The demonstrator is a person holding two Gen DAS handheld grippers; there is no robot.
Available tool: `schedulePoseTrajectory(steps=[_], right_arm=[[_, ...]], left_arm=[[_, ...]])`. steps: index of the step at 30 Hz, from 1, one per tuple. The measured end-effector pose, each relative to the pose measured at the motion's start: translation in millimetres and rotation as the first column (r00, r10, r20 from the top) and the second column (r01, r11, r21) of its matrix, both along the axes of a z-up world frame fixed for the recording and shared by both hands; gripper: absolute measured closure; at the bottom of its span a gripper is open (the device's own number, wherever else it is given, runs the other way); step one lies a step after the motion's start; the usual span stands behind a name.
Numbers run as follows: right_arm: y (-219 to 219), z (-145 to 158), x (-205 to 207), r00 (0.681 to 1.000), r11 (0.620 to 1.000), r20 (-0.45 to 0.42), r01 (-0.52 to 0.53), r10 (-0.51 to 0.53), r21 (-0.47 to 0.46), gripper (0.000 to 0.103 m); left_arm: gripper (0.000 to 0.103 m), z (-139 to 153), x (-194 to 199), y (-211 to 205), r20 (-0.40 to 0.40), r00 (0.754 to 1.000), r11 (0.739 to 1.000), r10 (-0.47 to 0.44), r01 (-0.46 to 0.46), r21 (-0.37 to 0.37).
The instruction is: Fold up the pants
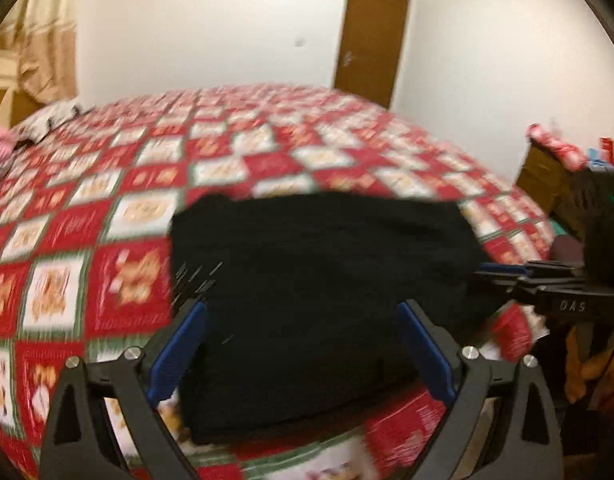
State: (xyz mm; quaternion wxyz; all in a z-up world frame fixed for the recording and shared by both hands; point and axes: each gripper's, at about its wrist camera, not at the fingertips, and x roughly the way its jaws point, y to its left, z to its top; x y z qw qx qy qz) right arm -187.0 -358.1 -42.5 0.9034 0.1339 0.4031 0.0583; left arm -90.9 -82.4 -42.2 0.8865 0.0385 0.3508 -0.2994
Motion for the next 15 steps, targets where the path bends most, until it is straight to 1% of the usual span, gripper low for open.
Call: schedulePoseTrajectory(steps=[1,2,3,5,6,9,11,14,15], right_arm=[[-6.5,-0.5,-4.4,1.000,0.999,0.021,0.004,-0.005,0.034,0.068],[-9.6,-0.1,-5.7,1.000,0.999,0.017,0.012,-0.013,0.046,0.068],[-12.3,0.5,-7.5,1.000,0.998,0.010,0.020,-0.020,0.056,0.068],[-13.8,7.4,-11.9,0.999,0.997,0.004,0.050,-0.050,0.051,0.068],[-12.5,12.4,-14.5,0.998,0.997,0.012,0.060,-0.061,0.040,0.068],[-1.9,40.2,-22.4,0.991,0.996,0.110,0.077,-0.072,-0.042,0.068],[3.0,53.4,-17.7,0.985,0.991,0.150,0.099,-0.084,-0.091,0.068],[6.6,60.5,8.1,0.982,0.984,0.159,0.122,-0.100,-0.132,0.068],[7.0,58.2,21.2,0.983,0.981,0.150,0.130,-0.109,-0.141,0.068]], left_arm=[[0.005,-8.1,3.0,1.0,-0.026,1.000,1.000,0.013,-0.012,0.019],[0.005,-19.4,5.9,2.3,-0.059,0.998,0.998,0.033,-0.030,0.049],[0.005,-23.7,3.3,3.8,-0.052,0.998,0.997,0.037,-0.034,0.065],[0.005,-22.8,-3.3,5.0,-0.012,0.999,0.994,0.034,-0.032,0.101],[0.005,-21.7,-4.3,7.0,-0.018,0.999,0.994,0.028,-0.026,0.106],[0.005,-12.9,-2.8,20.6,-0.028,0.999,0.998,0.042,-0.040,0.057],[0.005,1.3,3.7,29.1,-0.004,0.998,0.998,0.057,-0.057,0.011],[0.005,26.1,22.4,25.6,0.063,0.996,0.998,0.063,-0.062,-0.028],[0.005,32.3,28.8,21.1,0.082,0.995,0.998,0.064,-0.063,-0.026]])
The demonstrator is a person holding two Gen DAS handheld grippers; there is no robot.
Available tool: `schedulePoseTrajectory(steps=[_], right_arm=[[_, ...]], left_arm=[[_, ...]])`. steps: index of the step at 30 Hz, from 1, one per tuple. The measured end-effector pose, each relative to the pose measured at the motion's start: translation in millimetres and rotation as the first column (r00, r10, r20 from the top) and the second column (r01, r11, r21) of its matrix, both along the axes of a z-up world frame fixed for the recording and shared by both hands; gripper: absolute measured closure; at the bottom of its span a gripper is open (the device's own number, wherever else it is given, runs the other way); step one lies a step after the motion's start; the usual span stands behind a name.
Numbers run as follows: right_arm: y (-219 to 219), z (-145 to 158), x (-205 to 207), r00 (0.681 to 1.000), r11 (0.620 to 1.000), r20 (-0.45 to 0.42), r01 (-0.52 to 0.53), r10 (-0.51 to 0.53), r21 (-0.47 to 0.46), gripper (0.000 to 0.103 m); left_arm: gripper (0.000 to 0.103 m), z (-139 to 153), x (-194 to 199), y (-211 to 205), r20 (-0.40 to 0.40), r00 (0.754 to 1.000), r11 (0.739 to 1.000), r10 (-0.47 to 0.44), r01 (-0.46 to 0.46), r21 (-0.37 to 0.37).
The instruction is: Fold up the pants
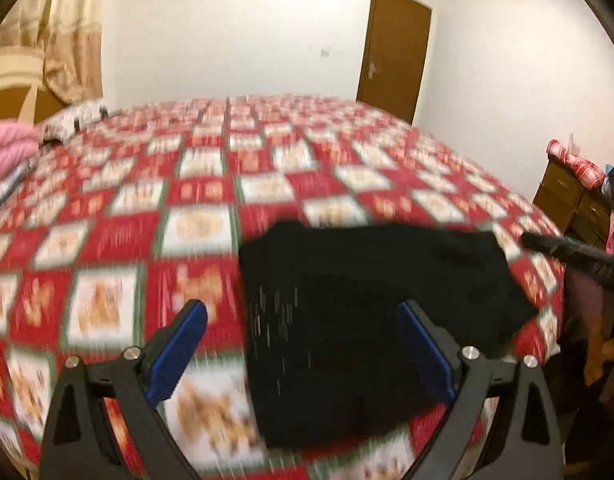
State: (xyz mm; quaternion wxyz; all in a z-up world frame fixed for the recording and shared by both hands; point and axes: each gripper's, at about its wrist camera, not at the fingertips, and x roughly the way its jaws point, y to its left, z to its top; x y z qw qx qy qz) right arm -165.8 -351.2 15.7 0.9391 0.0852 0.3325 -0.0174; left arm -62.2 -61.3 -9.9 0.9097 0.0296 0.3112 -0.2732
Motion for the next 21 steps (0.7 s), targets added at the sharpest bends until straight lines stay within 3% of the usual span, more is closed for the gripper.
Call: schedulePoseTrajectory(steps=[3,5,7,10,13,15,18,21], right_arm=[[-1.7,-19.2,35.0,0.995,0.998,-0.081,0.052,-0.056,-0.047,0.068],[-8.6,-42.5,57.9,0.981,0.995,-0.168,0.092,-0.095,-0.030,0.067],[-10.7,-43.4,63.1,0.987,0.994,-0.118,0.110,-0.112,-0.026,0.060],[-8.3,-45.2,70.6,0.985,0.992,-0.119,0.117,-0.123,-0.056,0.055],[-5.0,-49.1,69.8,0.991,0.991,-0.086,0.099,-0.107,-0.093,0.052],[-3.2,-51.2,67.8,0.993,0.990,-0.061,0.093,-0.099,-0.106,0.052],[0.0,-48.0,64.8,0.994,0.989,-0.051,0.094,-0.101,-0.117,0.051],[-2.4,-34.3,47.9,0.994,0.994,0.006,0.113,-0.113,-0.006,0.051]], left_arm=[[0.005,11.9,19.4,-18.4,0.043,0.999,1.000,-0.017,0.017,0.001],[0.005,7.1,38.7,-35.3,0.023,0.999,1.000,-0.023,0.022,0.016],[0.005,-4.1,54.9,-47.8,-0.028,1.000,0.999,-0.013,0.014,0.043],[0.005,-31.6,81.5,-54.8,-0.144,0.987,0.994,0.070,-0.056,0.097],[0.004,-55.1,95.1,-37.8,-0.283,0.953,0.994,0.107,-0.107,0.016],[0.004,-54.5,88.3,-32.6,-0.264,0.960,0.994,0.097,-0.106,-0.020],[0.004,-53.3,77.8,-35.3,-0.240,0.965,0.994,0.108,-0.105,0.025],[0.004,-45.8,69.2,-32.1,-0.232,0.964,0.991,0.132,-0.126,0.042]])
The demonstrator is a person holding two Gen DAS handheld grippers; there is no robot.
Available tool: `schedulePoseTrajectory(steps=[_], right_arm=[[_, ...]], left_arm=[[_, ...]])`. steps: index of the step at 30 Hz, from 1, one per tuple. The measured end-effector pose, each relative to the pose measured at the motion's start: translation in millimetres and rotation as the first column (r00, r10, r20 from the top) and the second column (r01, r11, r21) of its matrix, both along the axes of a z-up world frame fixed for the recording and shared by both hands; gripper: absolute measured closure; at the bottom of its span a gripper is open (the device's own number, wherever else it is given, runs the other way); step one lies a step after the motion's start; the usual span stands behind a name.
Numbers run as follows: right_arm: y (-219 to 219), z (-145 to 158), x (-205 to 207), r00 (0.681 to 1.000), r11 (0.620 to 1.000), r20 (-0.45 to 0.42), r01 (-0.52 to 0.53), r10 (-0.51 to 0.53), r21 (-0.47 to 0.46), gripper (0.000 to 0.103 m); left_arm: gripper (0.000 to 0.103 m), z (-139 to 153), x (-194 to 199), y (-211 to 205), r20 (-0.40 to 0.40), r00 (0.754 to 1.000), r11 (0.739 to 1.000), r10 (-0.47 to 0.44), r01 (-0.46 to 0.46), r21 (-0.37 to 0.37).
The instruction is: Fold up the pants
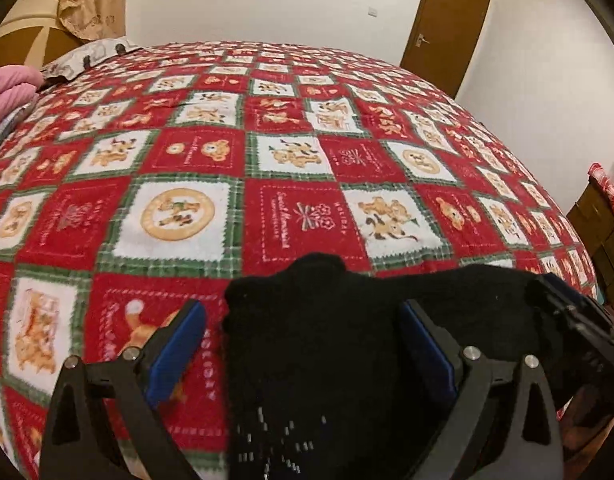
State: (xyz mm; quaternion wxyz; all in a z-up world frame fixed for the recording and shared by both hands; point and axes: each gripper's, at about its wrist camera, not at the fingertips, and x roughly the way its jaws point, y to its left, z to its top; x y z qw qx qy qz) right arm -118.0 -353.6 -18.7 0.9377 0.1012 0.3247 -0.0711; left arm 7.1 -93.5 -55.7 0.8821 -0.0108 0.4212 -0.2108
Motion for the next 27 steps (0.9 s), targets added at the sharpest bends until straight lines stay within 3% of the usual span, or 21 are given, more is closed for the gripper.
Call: schedulePoseTrajectory(steps=[1,3,5,9,14,22,27], right_arm=[[-0.8,6.4,-10.7,0.999,0.999,0.038,0.003,-0.005,0.049,0.051],[3.6,12.3,-22.4,0.998,0.998,0.063,0.020,-0.024,0.062,0.044],[9.8,14.5,-34.3,0.996,0.997,0.070,0.049,-0.054,0.066,0.028],[23.4,8.8,-49.1,0.998,0.995,0.059,0.031,-0.036,0.091,0.028],[35.9,-3.8,-62.8,0.997,0.995,-0.010,0.081,-0.082,-0.065,0.028],[-4.5,-31.7,-78.5,0.983,0.982,-0.088,0.167,-0.159,0.086,0.028],[-6.9,-32.6,-81.3,0.982,0.978,-0.091,0.173,-0.163,0.113,0.028]], left_arm=[[0.004,3.3,-2.2,2.4,0.005,1.000,1.000,0.010,-0.010,0.001],[0.004,8.4,-8.0,5.5,0.020,0.999,0.999,0.034,-0.035,0.018],[0.004,11.8,-13.3,6.7,0.040,0.998,0.997,0.057,-0.059,0.049],[0.004,17.0,-32.2,6.5,0.100,0.993,0.989,0.064,-0.077,0.128],[0.004,18.1,-50.5,2.3,0.159,0.986,0.971,0.051,-0.086,0.223],[0.004,7.7,-62.5,-0.9,0.129,0.991,0.965,0.041,-0.073,0.251],[0.004,2.9,-67.7,-3.4,0.110,0.993,0.962,0.039,-0.067,0.265]])
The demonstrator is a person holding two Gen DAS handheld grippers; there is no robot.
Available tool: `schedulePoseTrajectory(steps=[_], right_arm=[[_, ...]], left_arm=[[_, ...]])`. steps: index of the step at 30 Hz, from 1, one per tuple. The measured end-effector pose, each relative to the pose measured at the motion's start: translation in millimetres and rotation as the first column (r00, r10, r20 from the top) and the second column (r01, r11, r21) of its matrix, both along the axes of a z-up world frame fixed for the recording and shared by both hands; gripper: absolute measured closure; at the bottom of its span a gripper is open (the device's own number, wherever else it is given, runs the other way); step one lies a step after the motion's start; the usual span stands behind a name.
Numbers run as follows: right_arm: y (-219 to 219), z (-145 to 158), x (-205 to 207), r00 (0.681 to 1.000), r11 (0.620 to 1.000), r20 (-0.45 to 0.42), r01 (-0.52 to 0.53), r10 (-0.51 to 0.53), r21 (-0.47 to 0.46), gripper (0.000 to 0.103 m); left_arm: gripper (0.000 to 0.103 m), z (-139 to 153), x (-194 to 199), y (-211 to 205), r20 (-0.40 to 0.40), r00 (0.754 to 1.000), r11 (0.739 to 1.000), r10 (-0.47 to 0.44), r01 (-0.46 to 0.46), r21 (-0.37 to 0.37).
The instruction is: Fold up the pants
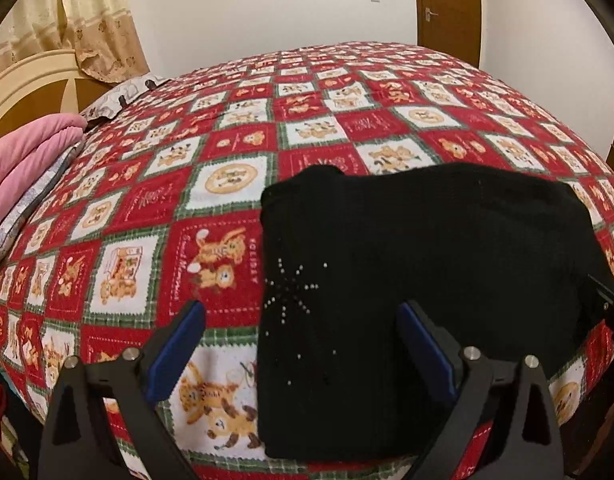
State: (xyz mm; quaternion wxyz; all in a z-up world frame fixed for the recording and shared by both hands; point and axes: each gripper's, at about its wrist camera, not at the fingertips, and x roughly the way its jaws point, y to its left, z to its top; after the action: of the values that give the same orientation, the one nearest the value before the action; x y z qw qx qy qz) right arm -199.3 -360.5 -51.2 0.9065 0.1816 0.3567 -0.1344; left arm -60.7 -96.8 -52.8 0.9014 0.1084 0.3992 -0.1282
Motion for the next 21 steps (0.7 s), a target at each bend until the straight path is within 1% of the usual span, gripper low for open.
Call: schedulePoseTrajectory(steps=[3,5,7,12,15,18,21], right_arm=[[0.6,11.1,-9.2,0.998,1.000,0.066,0.015,-0.016,0.011,0.028],[1.2,19.4,-11.8,0.995,1.000,0.096,0.012,-0.012,-0.002,0.028],[0.2,23.3,-8.6,0.996,1.000,0.094,-0.005,0.005,-0.003,0.028],[-11.4,19.7,-1.2,0.995,0.997,0.097,-0.035,0.029,0.068,0.028],[-27.4,16.5,7.3,0.995,0.993,0.097,-0.026,0.015,0.117,0.028],[-42.8,11.4,17.2,0.997,0.987,0.077,-0.013,0.001,0.157,0.028],[-56.0,-2.0,29.1,0.999,0.969,0.050,-0.014,0.001,0.248,0.027]], left_arm=[[0.004,0.0,-5.1,-0.4,0.008,1.000,1.000,-0.011,0.011,0.004],[0.004,0.0,-7.5,0.5,0.019,1.000,1.000,-0.016,0.016,0.007],[0.004,-0.5,-8.0,3.3,0.018,1.000,1.000,-0.020,0.021,-0.004],[0.004,-3.9,-4.2,7.9,-0.006,0.999,0.999,-0.033,0.033,-0.041],[0.004,-6.4,-0.2,8.7,-0.020,0.999,0.998,-0.039,0.038,-0.052],[0.003,-5.7,2.8,12.0,-0.024,0.999,0.995,-0.037,0.035,-0.089],[0.000,-8.1,9.4,12.3,-0.036,0.999,0.994,-0.033,0.029,-0.103]])
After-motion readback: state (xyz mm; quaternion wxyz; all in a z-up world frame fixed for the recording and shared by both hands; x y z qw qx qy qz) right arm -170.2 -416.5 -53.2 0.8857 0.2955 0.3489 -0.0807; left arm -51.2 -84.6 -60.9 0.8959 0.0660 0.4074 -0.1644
